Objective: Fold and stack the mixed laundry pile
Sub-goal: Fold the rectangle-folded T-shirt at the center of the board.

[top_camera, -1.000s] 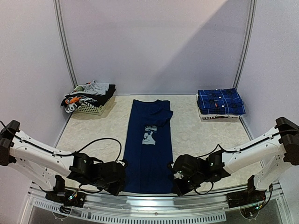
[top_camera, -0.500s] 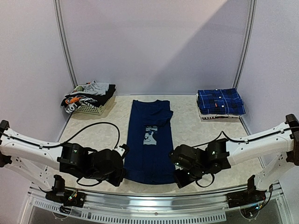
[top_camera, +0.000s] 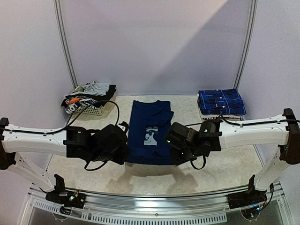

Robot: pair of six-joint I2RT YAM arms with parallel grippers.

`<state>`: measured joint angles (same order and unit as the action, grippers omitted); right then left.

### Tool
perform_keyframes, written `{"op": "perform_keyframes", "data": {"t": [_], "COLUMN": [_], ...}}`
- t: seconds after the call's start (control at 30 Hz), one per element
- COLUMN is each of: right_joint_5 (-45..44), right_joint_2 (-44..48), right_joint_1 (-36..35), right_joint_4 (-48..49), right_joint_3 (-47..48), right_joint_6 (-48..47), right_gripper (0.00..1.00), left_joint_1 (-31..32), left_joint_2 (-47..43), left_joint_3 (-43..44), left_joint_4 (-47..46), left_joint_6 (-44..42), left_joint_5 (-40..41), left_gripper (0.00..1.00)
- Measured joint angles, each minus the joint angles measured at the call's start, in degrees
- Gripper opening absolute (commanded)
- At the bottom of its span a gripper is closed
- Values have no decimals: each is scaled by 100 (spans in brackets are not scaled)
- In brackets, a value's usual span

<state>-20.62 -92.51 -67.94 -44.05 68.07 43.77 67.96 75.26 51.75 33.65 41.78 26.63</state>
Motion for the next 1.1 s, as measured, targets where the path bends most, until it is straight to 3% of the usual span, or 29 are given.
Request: {"op": "perform_keyframes", "data": {"t": [0.4,1.1], "right_joint_5": [-612,-750], "right_joint_2": [-896,-2177], "right_joint_1": [896,1860], "right_joint_4": [-79,341], "right_joint_3": [1167,2428], "right_joint_6": [-820,-2159], "right_gripper": [0,0], "left_joint_1": [-1215,-2457], "left_joint_2": [1021,2503], "left_joint_3": [1008,2127], "left_joint_4": [-352,-844], "left_joint_6": [-990,-1834], "left_joint_5": [42,-605], "left_gripper": [0,0]}}
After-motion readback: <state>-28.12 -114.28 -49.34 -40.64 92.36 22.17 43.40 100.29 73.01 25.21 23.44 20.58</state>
